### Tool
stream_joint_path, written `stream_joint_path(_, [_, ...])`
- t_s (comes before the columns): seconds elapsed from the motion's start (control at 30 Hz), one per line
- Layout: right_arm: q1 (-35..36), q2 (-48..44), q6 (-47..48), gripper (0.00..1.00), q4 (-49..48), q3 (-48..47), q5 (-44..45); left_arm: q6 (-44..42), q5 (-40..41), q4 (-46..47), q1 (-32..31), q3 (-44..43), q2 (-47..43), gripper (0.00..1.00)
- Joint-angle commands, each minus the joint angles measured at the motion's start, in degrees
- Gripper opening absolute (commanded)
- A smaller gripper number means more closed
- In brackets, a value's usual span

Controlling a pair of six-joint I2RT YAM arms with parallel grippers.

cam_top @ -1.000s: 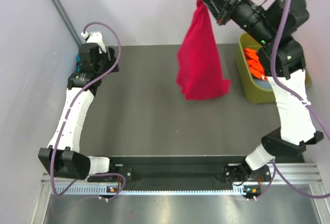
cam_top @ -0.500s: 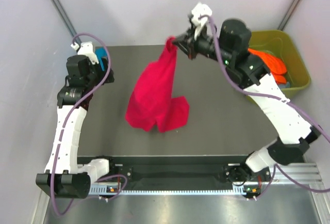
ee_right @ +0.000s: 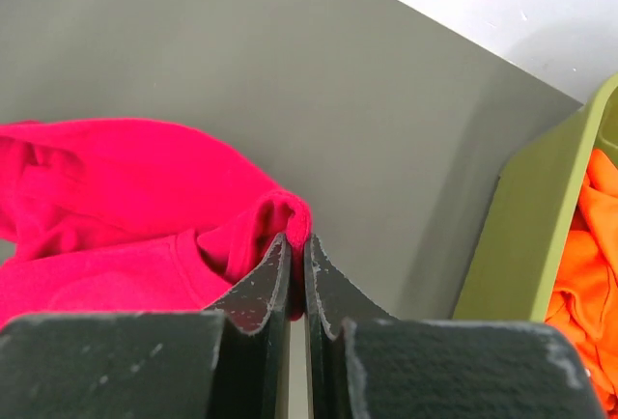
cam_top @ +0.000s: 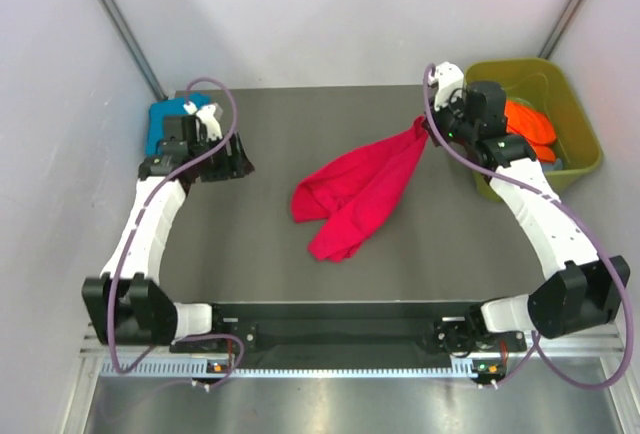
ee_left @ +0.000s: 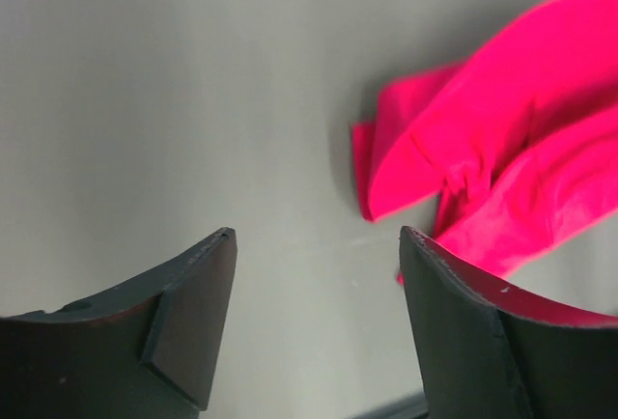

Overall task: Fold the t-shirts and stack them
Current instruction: Move the tshirt to the center of the board

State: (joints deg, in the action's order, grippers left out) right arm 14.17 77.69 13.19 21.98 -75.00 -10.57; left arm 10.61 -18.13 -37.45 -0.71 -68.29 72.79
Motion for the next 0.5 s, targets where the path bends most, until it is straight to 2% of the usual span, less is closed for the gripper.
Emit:
stream_joint_path(0.0, [-0.5, -2.4, 1.8, 0.00, -4.7, 1.3, 0.2, 1.4, -8.9, 3.8, -0.3, 1.2, 6.8, 0.74])
stream_joint_path(0.07, [-0.7, -1.0, 1.1, 0.00, -5.4, 1.9, 0.1, 3.0, -15.3, 4.7, -0.9, 0.2, 10.7, 0.75])
stream_joint_path(0.23, [-2.4, 2.2, -0.4, 0.00, -6.9, 0.9, -0.7, -0.8, -17.7, 2.7, -4.9, -4.4, 22.4, 0.78])
stream_joint_path(0.3, [-3.5, 2.8, -0.8, 0.00, -6.9, 0.6, -1.1, -0.2, -19.0, 2.0, -5.0, -6.3, 27.1, 0.77])
stream_joint_path(0.47, [-5.2, 4.1, -1.1, 0.00, -6.8, 0.0, -1.6, 0.3, -20.5, 4.1, -5.7, -3.9, 29.9, 0.65])
